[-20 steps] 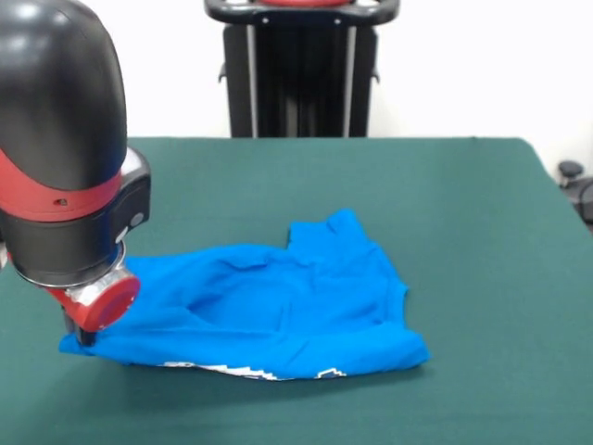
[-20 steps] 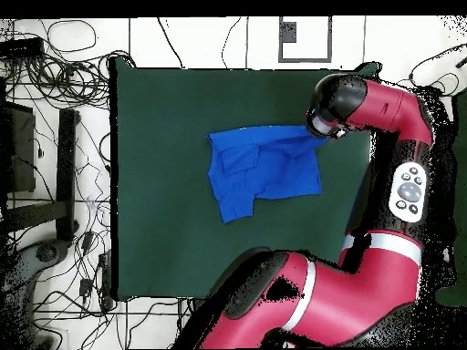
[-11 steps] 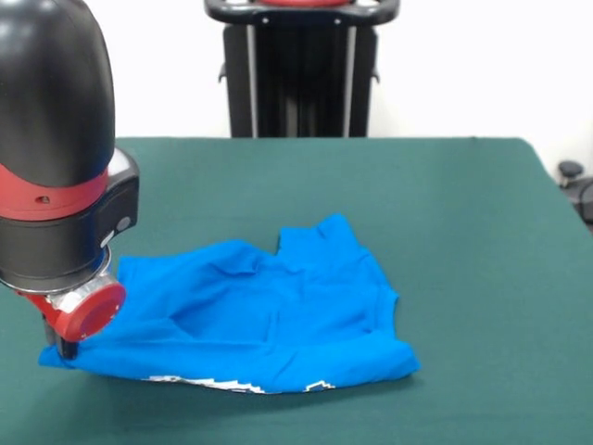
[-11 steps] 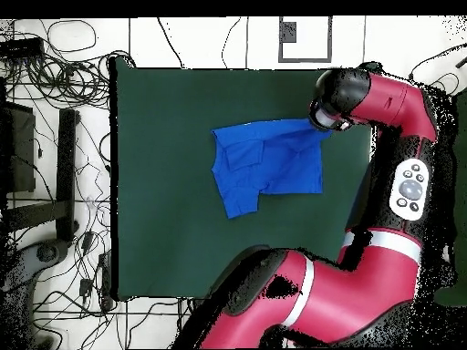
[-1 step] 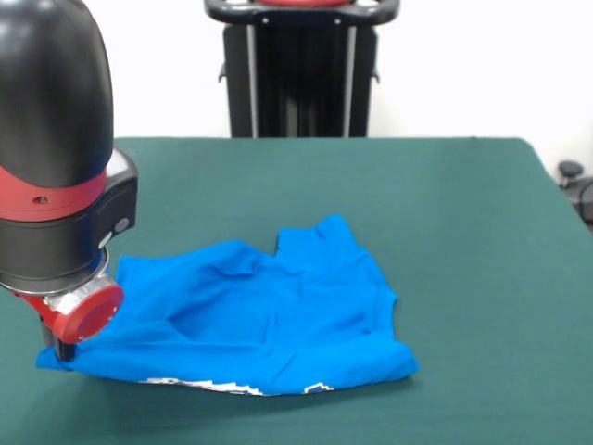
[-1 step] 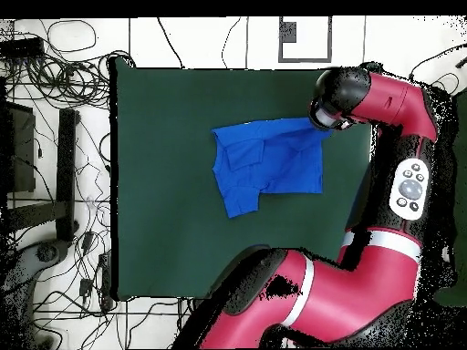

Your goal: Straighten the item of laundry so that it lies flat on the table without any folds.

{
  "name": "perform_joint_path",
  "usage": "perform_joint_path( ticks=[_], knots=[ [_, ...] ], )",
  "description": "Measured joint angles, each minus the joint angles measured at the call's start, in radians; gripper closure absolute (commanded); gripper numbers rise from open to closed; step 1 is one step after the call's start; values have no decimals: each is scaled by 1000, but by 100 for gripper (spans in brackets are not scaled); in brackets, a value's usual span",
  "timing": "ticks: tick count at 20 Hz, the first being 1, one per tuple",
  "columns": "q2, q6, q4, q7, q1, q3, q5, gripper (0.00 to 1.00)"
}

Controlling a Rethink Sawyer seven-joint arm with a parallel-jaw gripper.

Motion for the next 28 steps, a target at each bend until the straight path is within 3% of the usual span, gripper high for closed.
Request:
perform_joint_path(
  ticks=[15, 16, 28],
  knots=[
    [-12, 0, 5, 0, 3, 0, -8, 100],
    [-19, 0, 8, 0, 3, 0, -9, 0],
    [-78, -3, 14, 0, 3, 0, -13, 0]
  ],
)
